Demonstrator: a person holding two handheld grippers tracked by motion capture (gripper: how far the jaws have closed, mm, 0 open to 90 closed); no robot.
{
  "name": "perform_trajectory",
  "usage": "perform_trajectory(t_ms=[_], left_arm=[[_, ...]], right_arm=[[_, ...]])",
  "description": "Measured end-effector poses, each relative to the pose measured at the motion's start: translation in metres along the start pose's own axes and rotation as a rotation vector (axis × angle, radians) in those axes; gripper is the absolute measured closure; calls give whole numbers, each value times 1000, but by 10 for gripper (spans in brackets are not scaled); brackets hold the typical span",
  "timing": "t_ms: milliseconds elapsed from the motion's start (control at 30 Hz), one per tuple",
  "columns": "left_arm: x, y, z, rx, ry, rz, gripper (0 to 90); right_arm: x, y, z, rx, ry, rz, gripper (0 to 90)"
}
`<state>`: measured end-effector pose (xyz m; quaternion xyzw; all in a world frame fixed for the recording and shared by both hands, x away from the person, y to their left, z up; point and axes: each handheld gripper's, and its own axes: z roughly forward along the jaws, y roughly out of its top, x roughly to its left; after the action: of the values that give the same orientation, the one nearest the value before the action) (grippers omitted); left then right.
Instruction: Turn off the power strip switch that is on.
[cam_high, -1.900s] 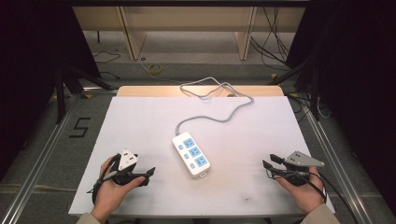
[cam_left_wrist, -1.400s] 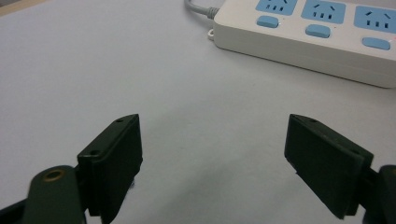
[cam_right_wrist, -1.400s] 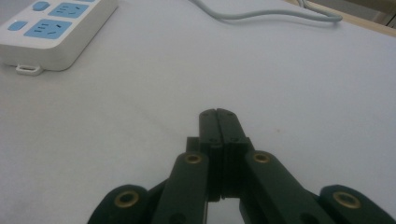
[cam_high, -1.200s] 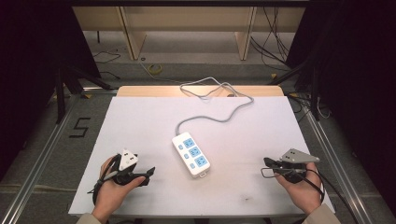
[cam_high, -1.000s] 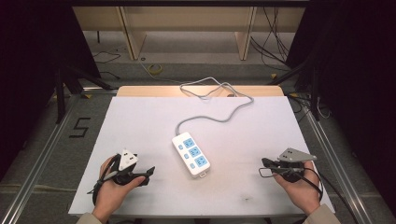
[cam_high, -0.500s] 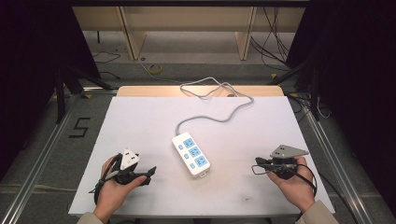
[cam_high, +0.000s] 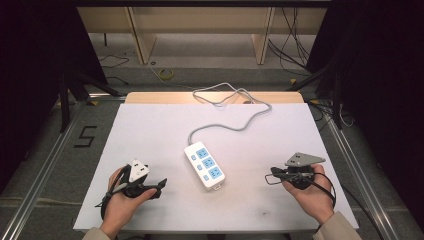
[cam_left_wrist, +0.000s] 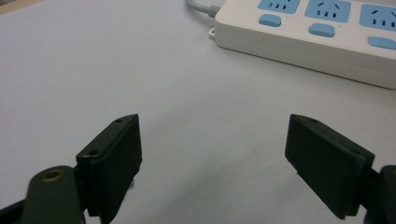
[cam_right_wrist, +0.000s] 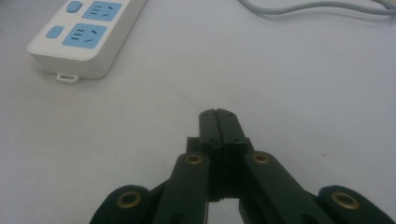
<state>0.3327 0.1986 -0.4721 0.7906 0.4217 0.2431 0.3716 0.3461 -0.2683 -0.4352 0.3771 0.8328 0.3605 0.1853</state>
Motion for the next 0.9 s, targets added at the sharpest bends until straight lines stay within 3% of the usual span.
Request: perform_trajectory(t_ms=[900], left_arm=[[-1, 0, 0, -1, 3, 6, 186]], right_arm=[[9, 19, 3, 11, 23, -3, 900]])
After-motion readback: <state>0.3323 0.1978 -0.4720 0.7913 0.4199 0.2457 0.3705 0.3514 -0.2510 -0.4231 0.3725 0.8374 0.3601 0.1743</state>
